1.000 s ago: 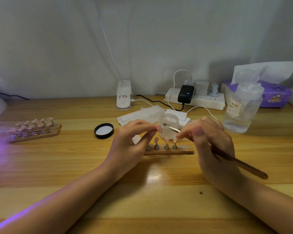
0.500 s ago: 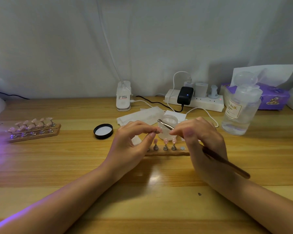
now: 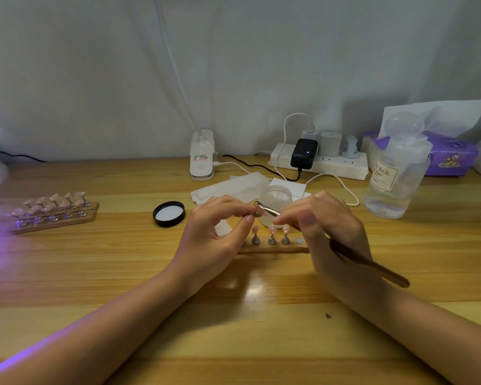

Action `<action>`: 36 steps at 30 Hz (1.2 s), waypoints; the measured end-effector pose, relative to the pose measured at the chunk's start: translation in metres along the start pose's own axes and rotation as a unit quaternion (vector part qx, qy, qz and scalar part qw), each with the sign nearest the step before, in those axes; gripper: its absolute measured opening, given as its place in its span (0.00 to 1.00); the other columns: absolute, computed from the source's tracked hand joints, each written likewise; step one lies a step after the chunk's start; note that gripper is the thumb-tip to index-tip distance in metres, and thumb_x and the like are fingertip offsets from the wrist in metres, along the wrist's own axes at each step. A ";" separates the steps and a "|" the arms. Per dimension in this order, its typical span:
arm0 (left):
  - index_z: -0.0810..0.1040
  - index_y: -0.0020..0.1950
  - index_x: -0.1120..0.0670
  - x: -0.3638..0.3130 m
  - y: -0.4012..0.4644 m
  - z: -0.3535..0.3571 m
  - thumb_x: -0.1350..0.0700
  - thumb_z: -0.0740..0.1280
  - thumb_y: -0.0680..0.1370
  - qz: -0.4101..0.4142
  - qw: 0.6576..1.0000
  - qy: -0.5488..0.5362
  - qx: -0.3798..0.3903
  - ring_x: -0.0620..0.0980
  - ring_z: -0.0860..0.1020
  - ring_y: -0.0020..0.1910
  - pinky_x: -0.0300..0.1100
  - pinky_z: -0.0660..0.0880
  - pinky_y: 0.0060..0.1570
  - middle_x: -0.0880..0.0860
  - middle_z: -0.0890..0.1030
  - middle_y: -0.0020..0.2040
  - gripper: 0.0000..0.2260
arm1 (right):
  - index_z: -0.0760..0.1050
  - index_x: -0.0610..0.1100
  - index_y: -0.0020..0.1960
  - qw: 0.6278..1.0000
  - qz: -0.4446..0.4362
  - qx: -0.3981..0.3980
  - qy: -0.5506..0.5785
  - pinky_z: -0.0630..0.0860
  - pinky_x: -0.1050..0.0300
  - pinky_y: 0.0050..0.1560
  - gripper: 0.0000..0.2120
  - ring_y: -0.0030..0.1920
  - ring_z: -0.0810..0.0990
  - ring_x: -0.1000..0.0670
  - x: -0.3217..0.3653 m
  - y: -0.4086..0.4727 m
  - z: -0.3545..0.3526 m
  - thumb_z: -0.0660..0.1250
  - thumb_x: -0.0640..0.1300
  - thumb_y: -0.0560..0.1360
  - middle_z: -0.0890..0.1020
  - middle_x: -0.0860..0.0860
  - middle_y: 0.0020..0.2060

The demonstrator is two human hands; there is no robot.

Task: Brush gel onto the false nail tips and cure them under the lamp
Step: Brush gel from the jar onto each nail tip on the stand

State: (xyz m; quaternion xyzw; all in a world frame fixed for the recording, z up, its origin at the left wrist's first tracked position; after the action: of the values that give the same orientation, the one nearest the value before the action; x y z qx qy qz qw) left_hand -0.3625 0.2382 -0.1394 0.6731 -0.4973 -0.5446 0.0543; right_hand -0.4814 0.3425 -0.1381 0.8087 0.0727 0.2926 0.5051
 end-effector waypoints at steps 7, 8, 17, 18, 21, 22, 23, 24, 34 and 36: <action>0.80 0.47 0.48 0.001 -0.001 0.000 0.60 0.66 0.73 0.000 1.000 0.002 -0.002 0.42 0.78 0.46 0.43 0.74 0.48 0.45 0.81 0.44 0.08 | 0.76 0.51 0.38 0.999 0.006 -0.030 0.030 0.70 0.45 0.44 0.23 0.38 0.77 0.54 0.000 -0.002 -0.011 0.47 0.53 0.81 0.78 0.57 0.35; 0.80 0.47 0.48 0.001 -0.001 0.000 0.59 0.66 0.73 0.002 1.000 0.003 -0.002 0.43 0.78 0.46 0.43 0.74 0.48 0.45 0.81 0.44 0.08 | 0.77 0.50 0.39 0.999 0.003 -0.028 0.026 0.71 0.44 0.44 0.23 0.38 0.77 0.54 0.000 -0.002 -0.009 0.47 0.52 0.81 0.78 0.57 0.35; 0.79 0.48 0.48 0.001 -0.001 0.000 0.60 0.66 0.73 0.003 1.000 0.006 0.000 0.44 0.78 0.46 0.46 0.74 0.48 0.45 0.81 0.44 0.08 | 0.76 0.49 0.37 1.000 0.003 -0.023 0.014 0.71 0.45 0.43 0.24 0.37 0.76 0.55 -0.001 -0.003 -0.009 0.47 0.52 0.81 0.76 0.60 0.34; 0.79 0.47 0.48 0.001 -0.001 0.000 0.60 0.66 0.73 0.004 1.000 0.005 0.001 0.44 0.78 0.46 0.46 0.74 0.48 0.45 0.81 0.44 0.08 | 0.75 0.51 0.37 0.999 0.005 -0.030 0.022 0.70 0.46 0.43 0.22 0.36 0.75 0.56 -0.001 -0.003 -0.011 0.46 0.52 0.81 0.76 0.60 0.32; 0.79 0.47 0.48 0.000 0.000 0.000 0.64 0.68 0.74 0.007 1.000 0.009 0.004 0.45 0.77 0.47 0.47 0.74 0.48 0.46 0.81 0.44 0.11 | 0.75 0.50 0.39 0.999 0.004 -0.033 0.026 0.71 0.44 0.43 0.20 0.38 0.77 0.54 0.000 -0.001 -0.010 0.47 0.51 0.81 0.78 0.56 0.33; 0.79 0.47 0.48 0.000 0.000 0.000 0.65 0.68 0.74 0.009 1.000 0.011 0.006 0.45 0.77 0.46 0.47 0.73 0.48 0.45 0.81 0.44 0.11 | 0.75 0.49 0.41 0.999 -0.001 -0.026 0.019 0.72 0.42 0.42 0.20 0.39 0.77 0.53 0.001 0.000 -0.008 0.48 0.50 0.81 0.78 0.56 0.35; 0.79 0.47 0.47 0.000 0.000 0.000 0.65 0.68 0.74 0.011 1.000 0.013 0.007 0.45 0.77 0.46 0.47 0.73 0.48 0.45 0.81 0.44 0.12 | 0.76 0.49 0.42 1.000 -0.007 -0.017 0.008 0.72 0.41 0.42 0.19 0.40 0.78 0.52 0.001 0.000 -0.005 0.48 0.51 0.81 0.78 0.57 0.37; 0.79 0.47 0.47 0.000 -0.001 0.000 0.65 0.68 0.74 0.010 1.000 0.013 0.007 0.44 0.77 0.46 0.47 0.73 0.47 0.44 0.81 0.44 0.13 | 0.77 0.48 0.43 1.000 -0.013 -0.008 -0.004 0.72 0.42 0.42 0.20 0.41 0.78 0.52 0.001 0.001 -0.002 0.48 0.52 0.81 0.78 0.57 0.38; 0.79 0.47 0.47 0.000 -0.001 0.000 0.65 0.68 0.74 0.007 1.000 0.007 0.006 0.46 0.78 0.47 0.49 0.73 0.49 0.45 0.81 0.44 0.12 | 0.76 0.49 0.39 0.999 -0.001 -0.033 0.040 0.71 0.43 0.42 0.22 0.37 0.77 0.53 0.000 -0.001 -0.011 0.47 0.51 0.81 0.79 0.54 0.33; 0.79 0.47 0.47 0.000 0.000 0.000 0.64 0.68 0.74 0.011 1.000 0.009 0.005 0.45 0.77 0.47 0.49 0.73 0.49 0.45 0.81 0.44 0.11 | 0.76 0.48 0.42 1.000 -0.002 -0.020 0.018 0.72 0.42 0.41 0.20 0.39 0.77 0.52 0.001 -0.001 -0.006 0.48 0.52 0.81 0.79 0.54 0.36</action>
State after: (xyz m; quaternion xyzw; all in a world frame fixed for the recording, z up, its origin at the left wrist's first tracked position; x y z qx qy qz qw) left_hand -0.3624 0.2383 -0.1400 0.6729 -0.5069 -0.5353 0.0612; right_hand -0.4841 0.3478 -0.1364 0.7931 0.0775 0.3071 0.5202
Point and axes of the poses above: each hand's wrist, its own y-axis towards the middle knuckle, its own z-axis out of the palm, x = y × z, the point moved 4 cm from there along y, towards the middle knuckle
